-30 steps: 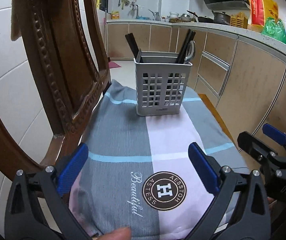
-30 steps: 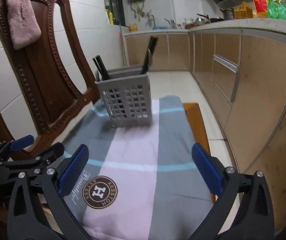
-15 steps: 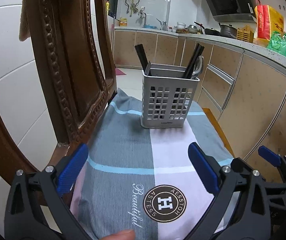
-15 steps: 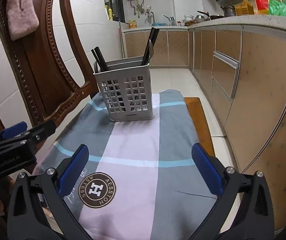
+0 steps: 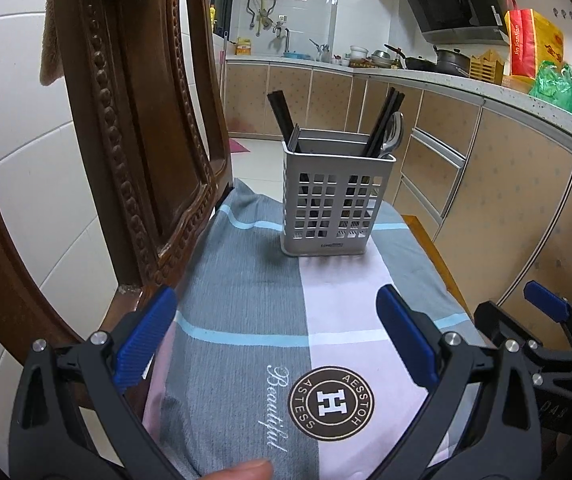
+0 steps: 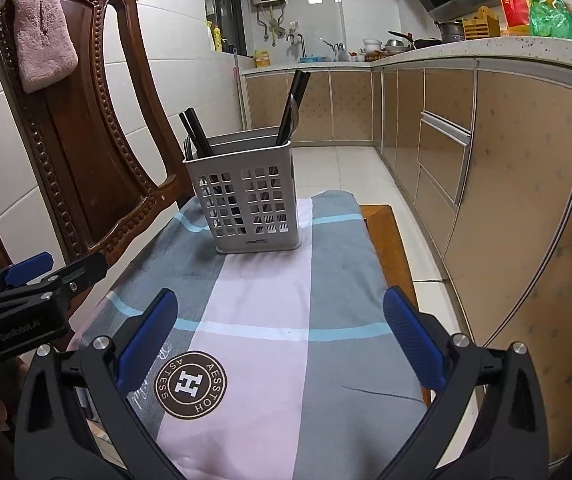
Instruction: Organize utensils
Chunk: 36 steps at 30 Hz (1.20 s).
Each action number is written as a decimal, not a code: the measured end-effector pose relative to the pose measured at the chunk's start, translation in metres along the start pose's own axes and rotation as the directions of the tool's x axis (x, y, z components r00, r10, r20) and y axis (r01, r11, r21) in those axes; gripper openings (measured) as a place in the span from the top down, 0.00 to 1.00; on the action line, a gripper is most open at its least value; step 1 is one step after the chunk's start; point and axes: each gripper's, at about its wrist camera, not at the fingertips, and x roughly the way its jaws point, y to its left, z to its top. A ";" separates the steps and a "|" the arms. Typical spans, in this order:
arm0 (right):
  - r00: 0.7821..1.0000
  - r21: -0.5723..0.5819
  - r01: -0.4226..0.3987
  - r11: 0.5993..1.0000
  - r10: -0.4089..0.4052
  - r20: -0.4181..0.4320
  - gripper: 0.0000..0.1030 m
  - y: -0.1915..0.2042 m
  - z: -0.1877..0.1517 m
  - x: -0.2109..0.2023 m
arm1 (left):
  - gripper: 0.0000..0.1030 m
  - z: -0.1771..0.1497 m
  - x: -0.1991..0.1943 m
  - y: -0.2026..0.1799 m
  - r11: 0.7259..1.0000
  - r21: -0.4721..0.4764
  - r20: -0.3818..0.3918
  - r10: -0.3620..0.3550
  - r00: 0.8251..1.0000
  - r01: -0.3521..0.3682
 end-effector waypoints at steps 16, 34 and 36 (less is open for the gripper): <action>1.000 0.000 -0.001 1.000 0.001 0.021 0.03 -0.001 0.001 -0.007 | 0.04 -0.005 -0.006 0.006 1.000 0.006 -0.007 0.010 1.000 -0.010; 1.000 -0.006 0.000 1.000 0.000 0.021 0.03 -0.001 0.001 -0.009 | 0.04 -0.006 -0.006 0.007 1.000 0.008 -0.006 0.006 1.000 -0.006; 1.000 -0.007 0.001 1.000 -0.001 0.023 0.03 -0.001 0.001 -0.009 | 0.04 -0.006 -0.007 0.007 1.000 0.011 -0.006 0.006 1.000 -0.006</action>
